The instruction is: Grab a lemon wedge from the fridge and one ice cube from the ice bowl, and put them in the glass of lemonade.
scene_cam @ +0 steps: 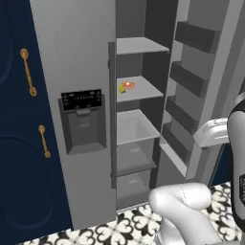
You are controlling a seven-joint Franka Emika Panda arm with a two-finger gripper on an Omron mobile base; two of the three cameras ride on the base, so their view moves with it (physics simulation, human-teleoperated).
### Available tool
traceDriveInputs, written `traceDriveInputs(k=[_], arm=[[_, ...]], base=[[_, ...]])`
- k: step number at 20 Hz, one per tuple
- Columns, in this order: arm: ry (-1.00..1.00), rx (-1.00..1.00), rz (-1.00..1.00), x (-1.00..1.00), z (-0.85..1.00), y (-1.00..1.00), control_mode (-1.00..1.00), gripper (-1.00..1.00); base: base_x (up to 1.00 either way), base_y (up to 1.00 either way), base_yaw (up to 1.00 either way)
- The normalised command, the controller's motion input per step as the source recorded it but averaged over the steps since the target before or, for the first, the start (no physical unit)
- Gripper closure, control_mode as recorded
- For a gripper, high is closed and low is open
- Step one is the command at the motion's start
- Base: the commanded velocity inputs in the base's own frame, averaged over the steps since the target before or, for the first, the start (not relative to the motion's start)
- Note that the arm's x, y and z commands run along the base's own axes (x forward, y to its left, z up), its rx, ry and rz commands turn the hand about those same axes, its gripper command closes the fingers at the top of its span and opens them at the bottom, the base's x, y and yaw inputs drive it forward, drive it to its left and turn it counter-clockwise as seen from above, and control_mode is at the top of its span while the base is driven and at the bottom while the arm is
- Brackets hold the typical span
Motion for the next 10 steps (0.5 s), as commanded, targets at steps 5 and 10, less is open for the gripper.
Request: traceDriveInputs(k=[5, 10], arm=[[0.0, 0.0, 0.0, 0.0, 0.0, 0.0, 1.0, -1.0], [0.0, 0.0, 0.0, 0.0, 0.0, 0.0, 1.0, -1.0]], base=[[0.37, -0.22, 0.18], [0.48, 0.0, 0.13]])
